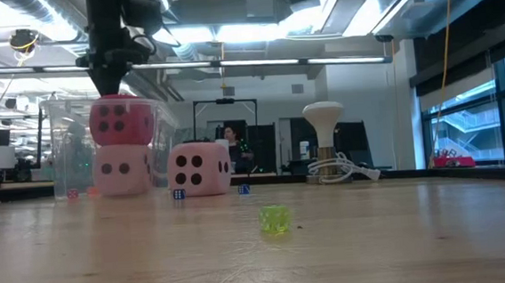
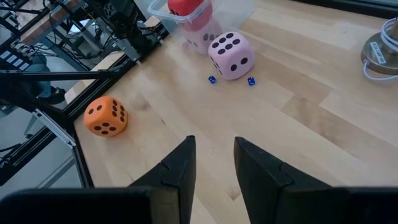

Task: Pick & Place Dice
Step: Put the small yellow dice into the transparent bin, then put the large orange dice into the transparent bin

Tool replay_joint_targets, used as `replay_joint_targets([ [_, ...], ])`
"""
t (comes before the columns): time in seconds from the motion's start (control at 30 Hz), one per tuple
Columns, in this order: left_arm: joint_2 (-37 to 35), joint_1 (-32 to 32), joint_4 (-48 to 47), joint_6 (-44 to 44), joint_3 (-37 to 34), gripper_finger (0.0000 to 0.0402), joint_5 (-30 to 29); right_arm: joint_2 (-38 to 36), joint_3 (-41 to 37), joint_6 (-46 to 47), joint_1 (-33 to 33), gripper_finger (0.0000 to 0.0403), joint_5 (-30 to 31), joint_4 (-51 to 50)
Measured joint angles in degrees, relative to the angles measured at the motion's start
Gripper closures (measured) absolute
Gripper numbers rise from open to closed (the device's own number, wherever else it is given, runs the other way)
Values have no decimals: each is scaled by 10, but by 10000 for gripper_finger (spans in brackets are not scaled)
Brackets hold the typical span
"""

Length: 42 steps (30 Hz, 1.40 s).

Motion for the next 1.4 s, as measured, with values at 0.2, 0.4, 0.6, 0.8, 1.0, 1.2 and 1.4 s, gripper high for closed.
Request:
replay_joint_targets([
  [0.2, 0, 0, 1, 0, 0, 314, -13, 0, 0, 0, 0, 293, 1, 0],
  [0.4, 0, 0, 1, 4, 0, 258, -10, 0, 0, 0, 0, 293, 1, 0],
  [0.6, 0, 0, 2, 0, 0, 225, -9, 0, 0, 0, 0, 293, 1, 0],
  [0.8, 0, 0, 12, 3, 0, 214, 11, 0, 0, 0, 0, 293, 1, 1],
  [1.0, 0, 0, 25, -12, 0, 212, -20, 0, 0, 2, 0, 293, 1, 2],
  [1.2, -11, -1, 25, -2, 18, 212, 30, 0, 0, 2, 0, 293, 1, 2],
  [1.4, -42, -19, 22, 77, 53, 212, 130, 0, 0, -15, -6, 293, 1, 1],
])
